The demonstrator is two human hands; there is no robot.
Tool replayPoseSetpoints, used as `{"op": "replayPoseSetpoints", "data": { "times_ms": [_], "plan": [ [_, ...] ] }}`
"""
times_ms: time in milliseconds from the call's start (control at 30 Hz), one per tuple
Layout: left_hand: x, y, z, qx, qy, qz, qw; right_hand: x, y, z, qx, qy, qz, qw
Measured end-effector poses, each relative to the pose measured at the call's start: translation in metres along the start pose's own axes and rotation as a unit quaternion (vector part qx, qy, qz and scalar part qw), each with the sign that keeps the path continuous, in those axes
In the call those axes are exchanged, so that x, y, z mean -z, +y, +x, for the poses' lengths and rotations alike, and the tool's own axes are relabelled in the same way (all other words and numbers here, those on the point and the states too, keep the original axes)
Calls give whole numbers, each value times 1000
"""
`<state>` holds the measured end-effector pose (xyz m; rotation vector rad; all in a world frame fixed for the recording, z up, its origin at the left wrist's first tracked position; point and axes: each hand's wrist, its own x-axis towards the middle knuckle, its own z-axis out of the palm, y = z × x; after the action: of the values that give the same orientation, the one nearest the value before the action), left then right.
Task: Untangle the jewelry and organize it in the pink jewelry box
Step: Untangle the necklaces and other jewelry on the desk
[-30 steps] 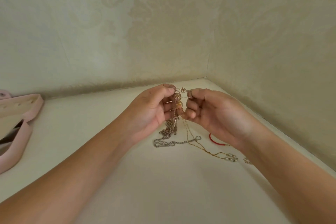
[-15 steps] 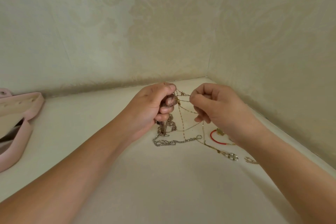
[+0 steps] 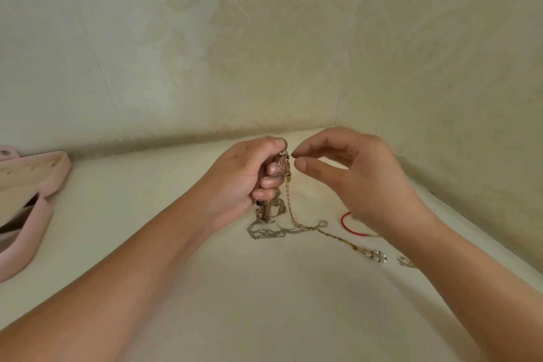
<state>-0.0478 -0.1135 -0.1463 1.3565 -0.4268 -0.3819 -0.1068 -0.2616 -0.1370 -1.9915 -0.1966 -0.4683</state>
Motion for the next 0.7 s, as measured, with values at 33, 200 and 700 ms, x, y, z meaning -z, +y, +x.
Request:
{"op": "replayPoseSetpoints", "data": {
  "times_ms": [33,200,700],
  "plan": [
    [0,0,0,-1,-2,1,1000,0,-1,0,10,2,-3,1000],
    [0,0,-1,-8,-4,4,1000,-2,-3,-2,4,-6,-1,1000],
    [-3,-4,-2,-17,-13,15,1000,-3,-4,-2,-39,11,-15,999]
  ]
}}
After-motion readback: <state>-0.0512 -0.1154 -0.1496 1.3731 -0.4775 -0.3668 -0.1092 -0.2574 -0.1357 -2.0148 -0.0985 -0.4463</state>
